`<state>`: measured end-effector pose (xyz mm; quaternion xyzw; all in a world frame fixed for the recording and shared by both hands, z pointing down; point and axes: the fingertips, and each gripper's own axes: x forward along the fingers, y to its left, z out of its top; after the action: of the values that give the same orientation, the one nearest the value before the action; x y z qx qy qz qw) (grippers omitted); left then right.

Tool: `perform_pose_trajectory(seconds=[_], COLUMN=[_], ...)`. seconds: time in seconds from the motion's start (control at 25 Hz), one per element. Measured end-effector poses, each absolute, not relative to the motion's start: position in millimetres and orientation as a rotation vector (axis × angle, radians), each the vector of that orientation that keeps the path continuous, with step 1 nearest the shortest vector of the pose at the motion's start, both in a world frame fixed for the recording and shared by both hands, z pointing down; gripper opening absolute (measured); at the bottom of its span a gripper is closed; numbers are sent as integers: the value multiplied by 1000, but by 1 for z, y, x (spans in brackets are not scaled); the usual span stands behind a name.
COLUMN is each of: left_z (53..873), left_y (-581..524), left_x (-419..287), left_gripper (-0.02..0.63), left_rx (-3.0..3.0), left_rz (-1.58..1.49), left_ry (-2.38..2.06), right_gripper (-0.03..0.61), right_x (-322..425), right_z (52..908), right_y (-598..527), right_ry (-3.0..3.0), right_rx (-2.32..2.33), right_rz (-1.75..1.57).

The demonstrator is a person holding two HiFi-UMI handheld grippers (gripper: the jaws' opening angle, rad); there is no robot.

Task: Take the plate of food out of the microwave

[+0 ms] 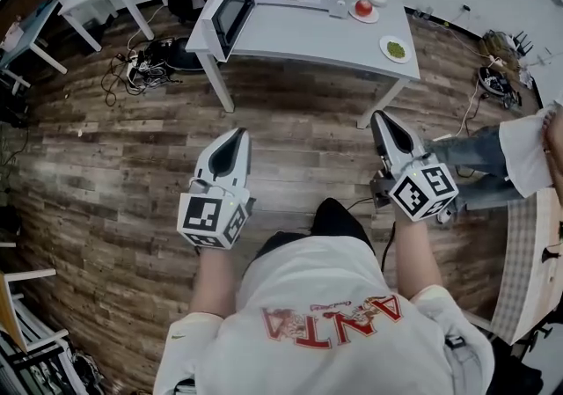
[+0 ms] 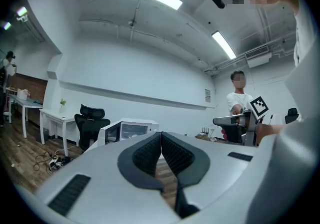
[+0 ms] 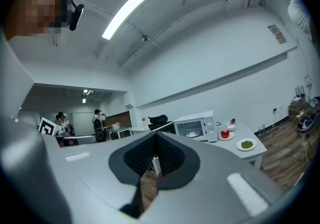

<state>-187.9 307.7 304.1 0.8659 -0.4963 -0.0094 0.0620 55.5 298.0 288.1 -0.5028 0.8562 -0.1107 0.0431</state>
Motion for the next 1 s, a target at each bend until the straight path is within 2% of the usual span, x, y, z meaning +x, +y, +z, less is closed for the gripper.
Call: perform_pose_trajectory(seconds=[0.44,1.0], left_z=[305,298], left_y=[211,62], left_x=[-170,-90], left_gripper=[11,11], left_rx=[2612,2536], left_rz=[6,39], left_ry=[-1494,-1631], right_gripper=[0,0], right_x=[55,141], right_z=[303,318], right_y=[193,37], right_ry=[2648,2661], right_rx=[-1491,-1409], right_rz=[-320,-456])
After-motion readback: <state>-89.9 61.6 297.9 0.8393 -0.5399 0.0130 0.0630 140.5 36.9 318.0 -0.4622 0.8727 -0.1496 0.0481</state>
